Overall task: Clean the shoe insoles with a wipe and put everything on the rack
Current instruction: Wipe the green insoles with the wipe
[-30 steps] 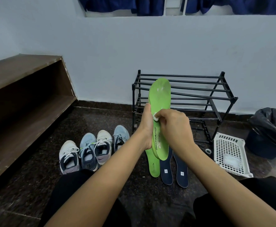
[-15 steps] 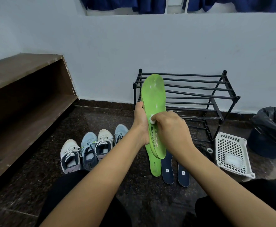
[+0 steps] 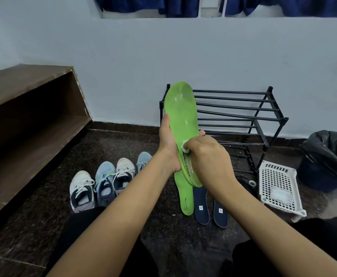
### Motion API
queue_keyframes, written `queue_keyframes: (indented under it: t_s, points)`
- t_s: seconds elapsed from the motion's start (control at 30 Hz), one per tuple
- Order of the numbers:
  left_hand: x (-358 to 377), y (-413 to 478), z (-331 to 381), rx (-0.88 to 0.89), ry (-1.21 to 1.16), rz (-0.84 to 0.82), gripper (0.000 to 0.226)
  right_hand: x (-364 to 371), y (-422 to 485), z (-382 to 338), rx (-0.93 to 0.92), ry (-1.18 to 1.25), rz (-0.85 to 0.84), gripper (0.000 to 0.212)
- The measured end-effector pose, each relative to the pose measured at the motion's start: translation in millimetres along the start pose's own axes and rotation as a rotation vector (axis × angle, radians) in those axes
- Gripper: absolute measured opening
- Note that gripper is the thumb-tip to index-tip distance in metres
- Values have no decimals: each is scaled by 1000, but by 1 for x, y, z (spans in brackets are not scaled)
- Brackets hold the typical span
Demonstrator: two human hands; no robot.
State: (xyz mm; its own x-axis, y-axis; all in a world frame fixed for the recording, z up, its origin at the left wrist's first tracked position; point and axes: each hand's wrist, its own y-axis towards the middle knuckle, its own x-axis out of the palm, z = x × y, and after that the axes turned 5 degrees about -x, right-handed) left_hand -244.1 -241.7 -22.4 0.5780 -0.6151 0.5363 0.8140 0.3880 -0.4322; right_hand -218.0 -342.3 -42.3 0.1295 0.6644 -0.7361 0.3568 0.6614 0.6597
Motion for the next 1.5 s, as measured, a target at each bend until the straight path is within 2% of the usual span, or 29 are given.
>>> queue_keyframes:
  t_s: [0.27, 0.43, 0.6, 0.8, 1.03, 1.17, 1.27, 1.37, 1.5]
  points:
    - [2, 5, 0, 10, 61, -5, 56, -1, 3, 8, 70, -74, 29, 13]
    - [-2, 11, -2, 106, 0, 26, 61, 9, -8, -4, 103, -9, -117, 19]
    - [5, 12, -10, 67, 73, 69, 61, 0, 2, 7, 119, -35, -161, 15]
    - [11, 10, -20, 23, 118, -24, 67, -6, 6, 17, 236, -18, -130, 19]
    - [7, 14, -14, 84, 57, 33, 61, -2, -5, 3, 211, 155, -116, 27]
    - [12, 13, -23, 87, 133, 1, 63, -4, 4, 22, 248, 106, -123, 27]
    - [16, 10, -28, 55, 139, -43, 68, -7, 5, 25, 253, 64, -55, 25]
    - [13, 12, -25, 64, 122, -24, 67, -5, -1, 15, 225, 82, -6, 22]
    - [6, 15, -20, 64, 93, 4, 63, 2, -11, 5, 170, 116, -21, 26]
